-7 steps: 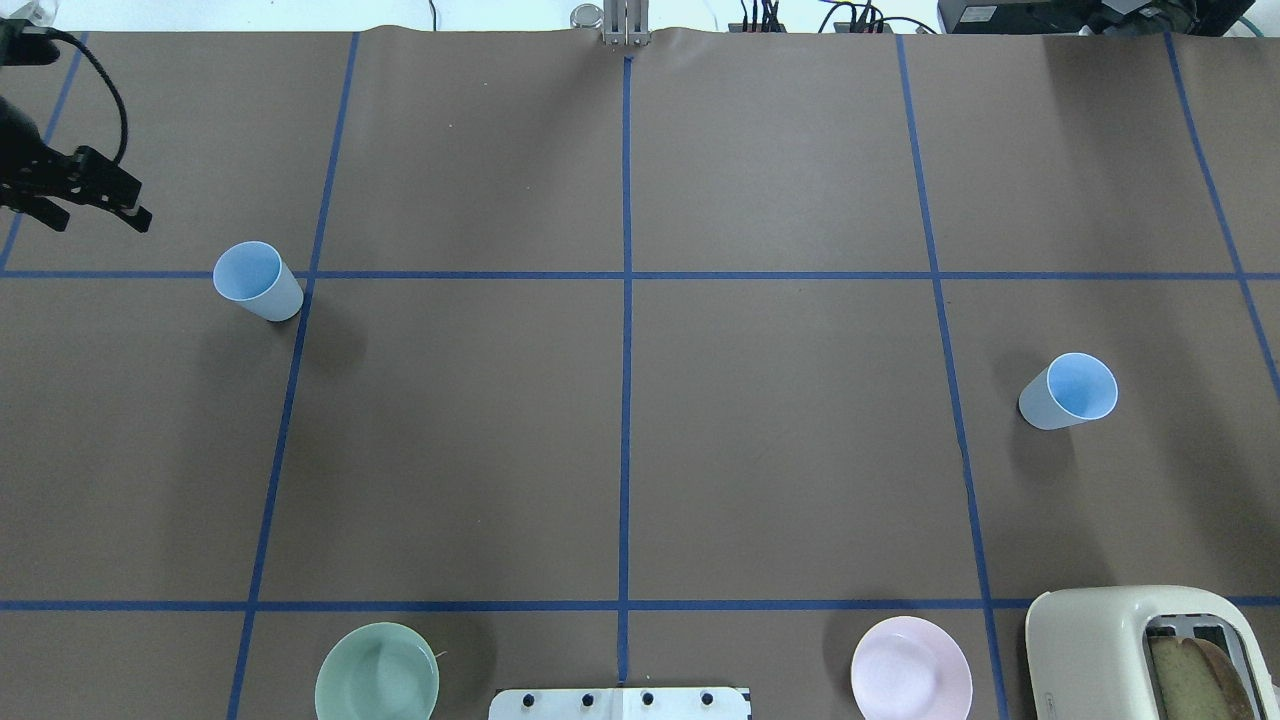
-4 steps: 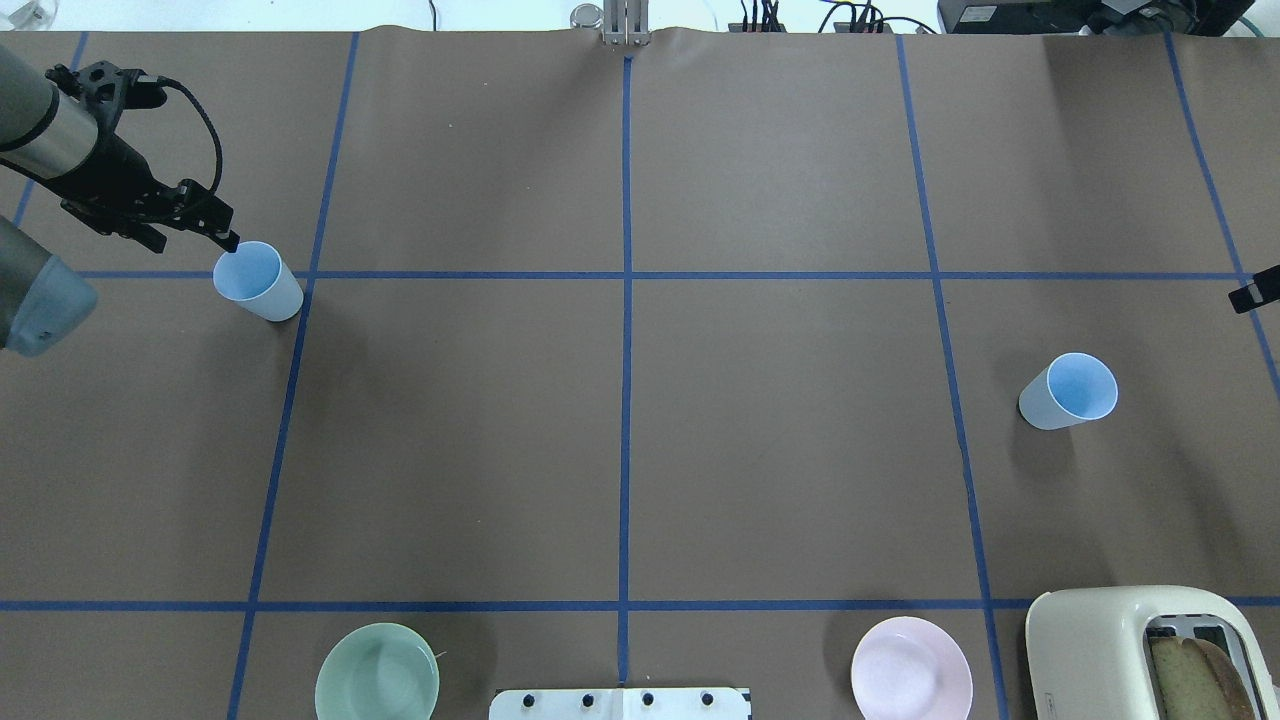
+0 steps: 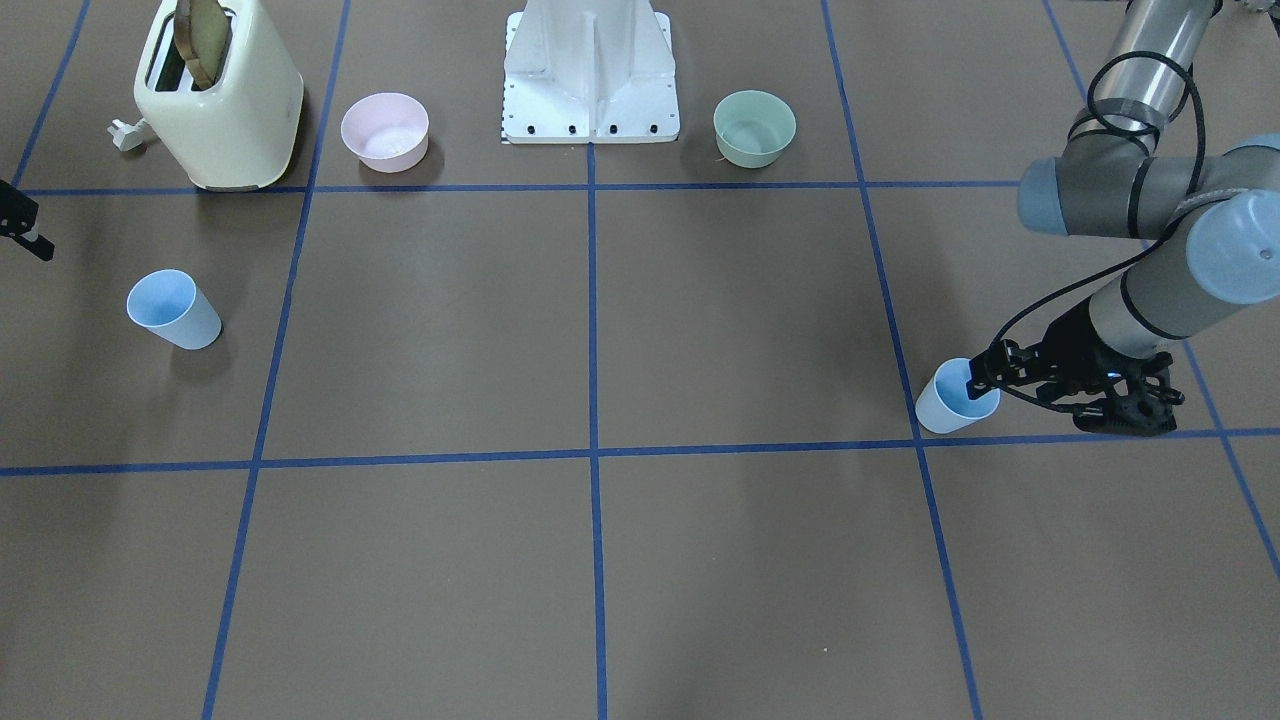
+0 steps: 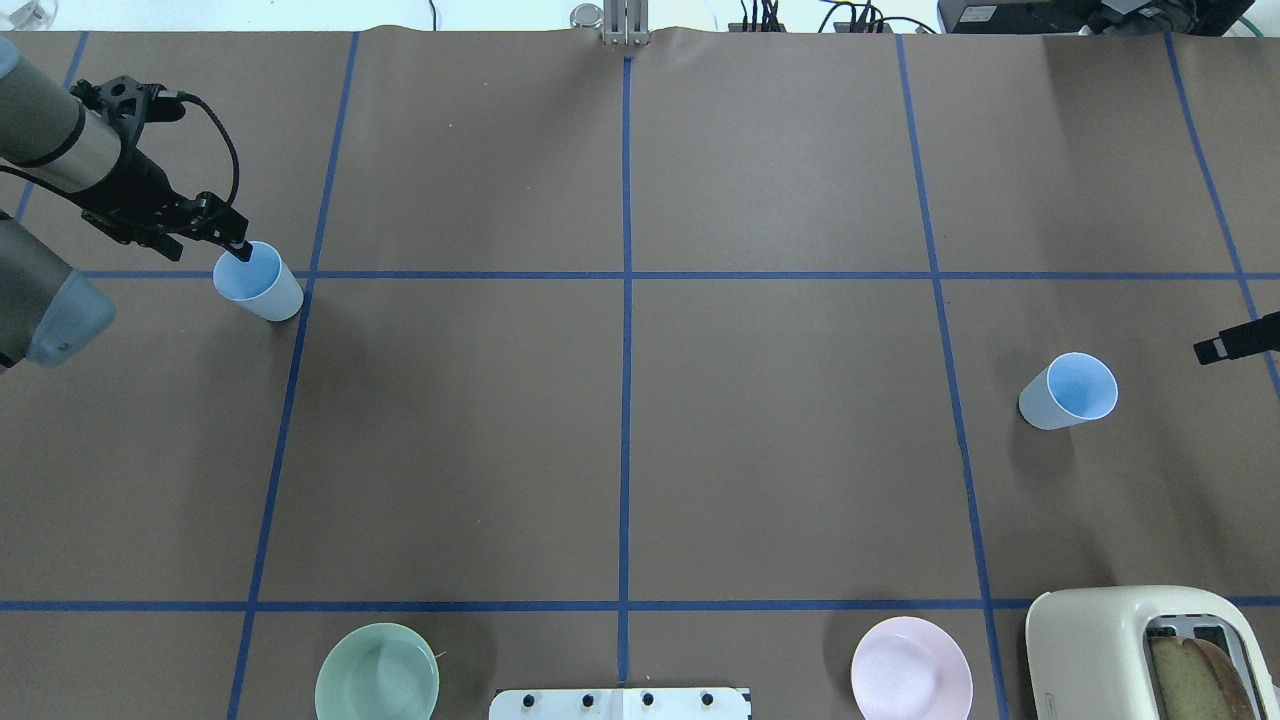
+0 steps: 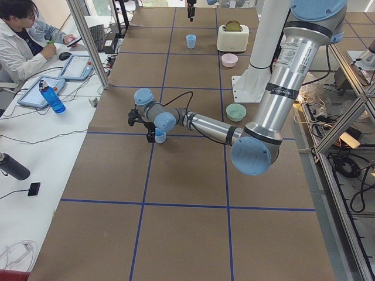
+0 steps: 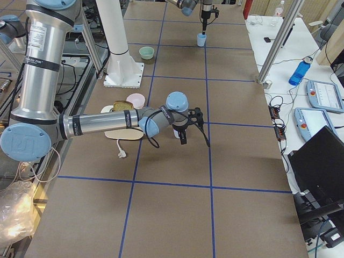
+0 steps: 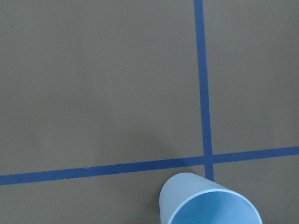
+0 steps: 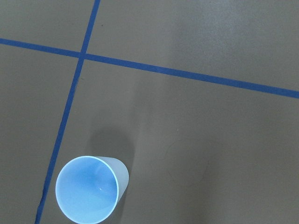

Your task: Stack blue cups with both arms

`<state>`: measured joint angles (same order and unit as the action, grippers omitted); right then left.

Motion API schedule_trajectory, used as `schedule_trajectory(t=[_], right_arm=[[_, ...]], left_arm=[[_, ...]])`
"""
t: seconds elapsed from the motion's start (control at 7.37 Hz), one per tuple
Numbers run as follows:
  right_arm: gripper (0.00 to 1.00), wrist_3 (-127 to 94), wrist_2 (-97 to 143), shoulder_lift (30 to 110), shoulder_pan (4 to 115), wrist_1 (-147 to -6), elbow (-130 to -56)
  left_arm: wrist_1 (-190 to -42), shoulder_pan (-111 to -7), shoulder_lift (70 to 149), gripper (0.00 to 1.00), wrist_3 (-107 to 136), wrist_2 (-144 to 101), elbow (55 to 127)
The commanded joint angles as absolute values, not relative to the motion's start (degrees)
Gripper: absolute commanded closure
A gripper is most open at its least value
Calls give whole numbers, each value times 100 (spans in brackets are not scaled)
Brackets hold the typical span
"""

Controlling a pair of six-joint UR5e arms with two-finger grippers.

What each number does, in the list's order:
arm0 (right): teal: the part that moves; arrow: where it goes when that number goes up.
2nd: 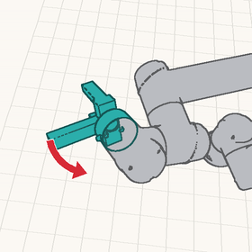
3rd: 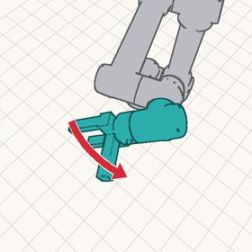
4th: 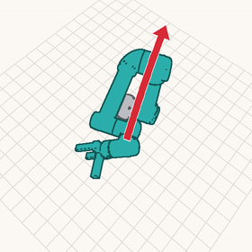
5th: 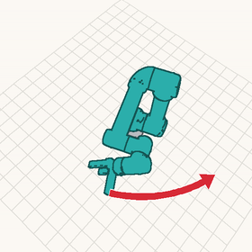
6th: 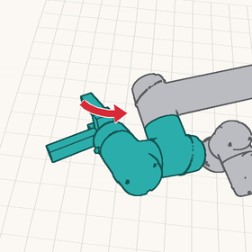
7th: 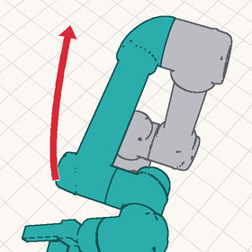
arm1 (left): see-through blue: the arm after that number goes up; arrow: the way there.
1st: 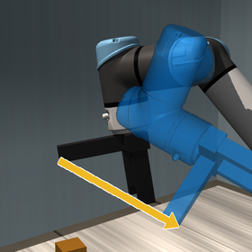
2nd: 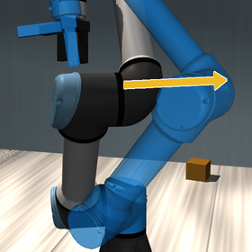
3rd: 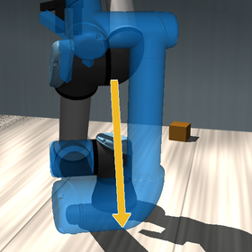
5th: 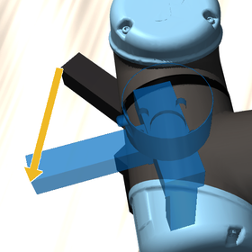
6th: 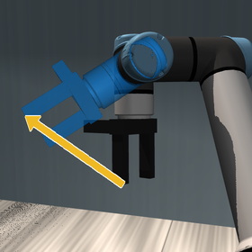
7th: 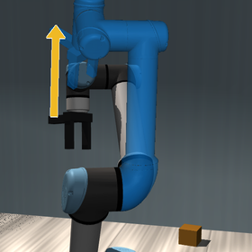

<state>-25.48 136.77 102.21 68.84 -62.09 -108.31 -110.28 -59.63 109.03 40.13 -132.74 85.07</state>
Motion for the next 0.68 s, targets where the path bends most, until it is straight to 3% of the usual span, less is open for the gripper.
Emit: schedule_trajectory(t=[0.0,0.54], right_arm=[[7,-2637,13658,10239,6742,-6056,-10837],[7,-3384,13026,9554,5986,-6073,-10784]], left_arm=[[-11030,-5898,10925,11,4069,-13271,8490],[-11039,-5845,10942,18,4061,-13271,8420]])
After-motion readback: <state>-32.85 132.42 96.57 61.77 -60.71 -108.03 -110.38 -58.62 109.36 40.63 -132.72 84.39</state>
